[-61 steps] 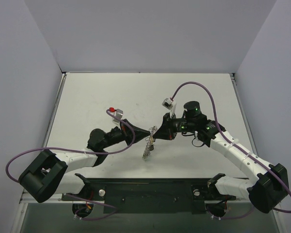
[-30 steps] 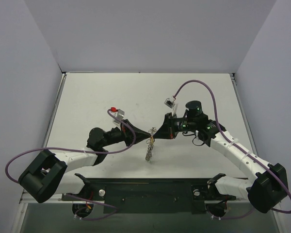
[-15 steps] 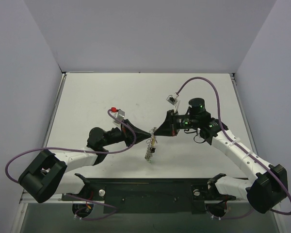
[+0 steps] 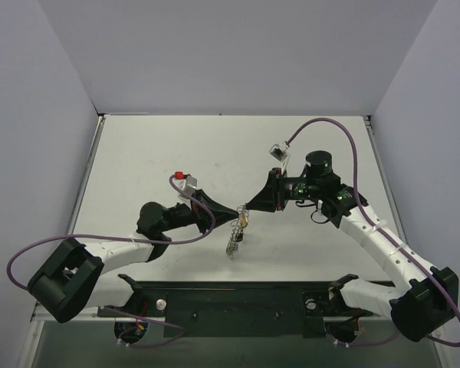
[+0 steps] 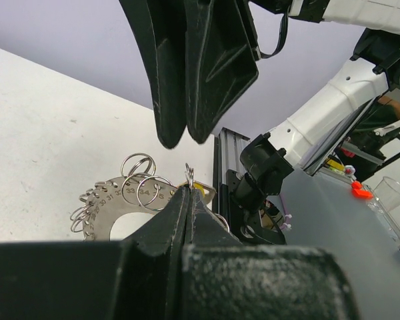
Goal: Put the keys on the keyring
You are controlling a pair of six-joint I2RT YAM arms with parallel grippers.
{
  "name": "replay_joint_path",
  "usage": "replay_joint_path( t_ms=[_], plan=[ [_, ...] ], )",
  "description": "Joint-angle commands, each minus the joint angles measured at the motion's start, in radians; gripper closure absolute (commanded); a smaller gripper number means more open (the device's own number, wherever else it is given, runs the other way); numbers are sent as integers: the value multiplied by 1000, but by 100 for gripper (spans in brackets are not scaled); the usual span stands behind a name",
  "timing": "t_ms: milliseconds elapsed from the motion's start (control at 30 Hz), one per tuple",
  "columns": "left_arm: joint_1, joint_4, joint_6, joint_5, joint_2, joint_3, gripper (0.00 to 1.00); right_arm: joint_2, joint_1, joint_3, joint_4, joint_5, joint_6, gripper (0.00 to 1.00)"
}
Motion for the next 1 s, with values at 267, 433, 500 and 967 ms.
replay_joint_path(
  t_ms=[267, 433, 500, 967],
  plan=[
    [-3, -26, 219, -23, -132, 52, 100, -96, -72, 79, -162, 6, -205, 54],
    [-6, -363, 472, -52, -247, 119, 100, -128, -103, 124, -302, 90, -316, 44],
    [-7, -378, 481, -50, -264, 124, 100, -142, -100, 121, -309, 66, -322, 44],
    [-27, -502, 673, 215, -402, 167, 100, -181, 55, 184, -578, -160, -811, 45]
  ],
)
